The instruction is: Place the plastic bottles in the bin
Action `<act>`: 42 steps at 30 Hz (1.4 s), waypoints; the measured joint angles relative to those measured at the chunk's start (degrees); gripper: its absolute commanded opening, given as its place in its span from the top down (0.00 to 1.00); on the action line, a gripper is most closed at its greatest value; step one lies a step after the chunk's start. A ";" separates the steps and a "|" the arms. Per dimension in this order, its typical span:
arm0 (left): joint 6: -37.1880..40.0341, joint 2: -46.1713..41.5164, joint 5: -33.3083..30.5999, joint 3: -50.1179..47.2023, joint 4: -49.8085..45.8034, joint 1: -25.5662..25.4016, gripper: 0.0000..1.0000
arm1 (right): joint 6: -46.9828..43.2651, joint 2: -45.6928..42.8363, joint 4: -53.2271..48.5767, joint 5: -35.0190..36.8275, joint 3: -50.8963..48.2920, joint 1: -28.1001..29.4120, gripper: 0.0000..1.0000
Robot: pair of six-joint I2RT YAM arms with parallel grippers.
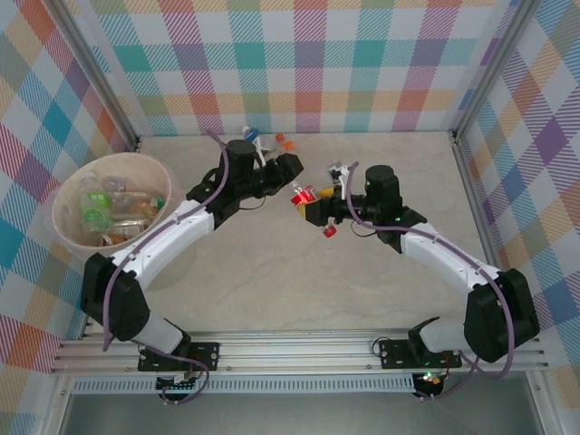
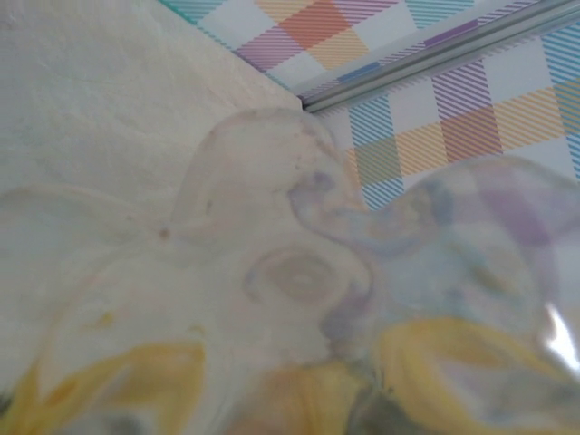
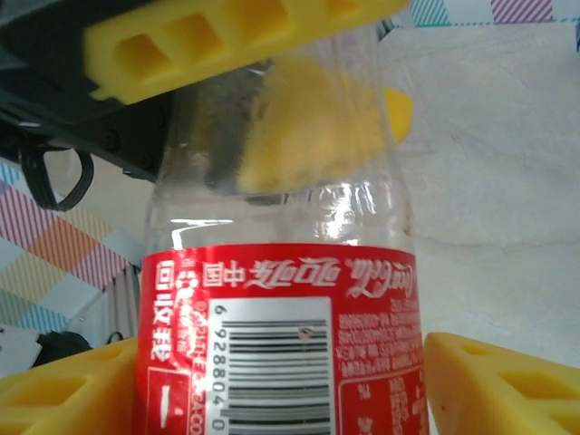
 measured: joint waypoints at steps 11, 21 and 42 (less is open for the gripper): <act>16.37 -8.70 -14.88 17.55 -25.75 5.05 0.45 | -3.98 -11.85 -3.52 5.57 0.79 0.00 0.00; 29.05 -13.22 -22.71 36.28 -41.92 16.37 0.45 | -4.13 -10.51 -3.54 18.18 0.74 0.00 0.00; 31.47 -8.00 -24.92 28.50 -55.21 49.90 0.45 | -4.15 -6.19 -6.05 23.47 0.76 0.00 0.00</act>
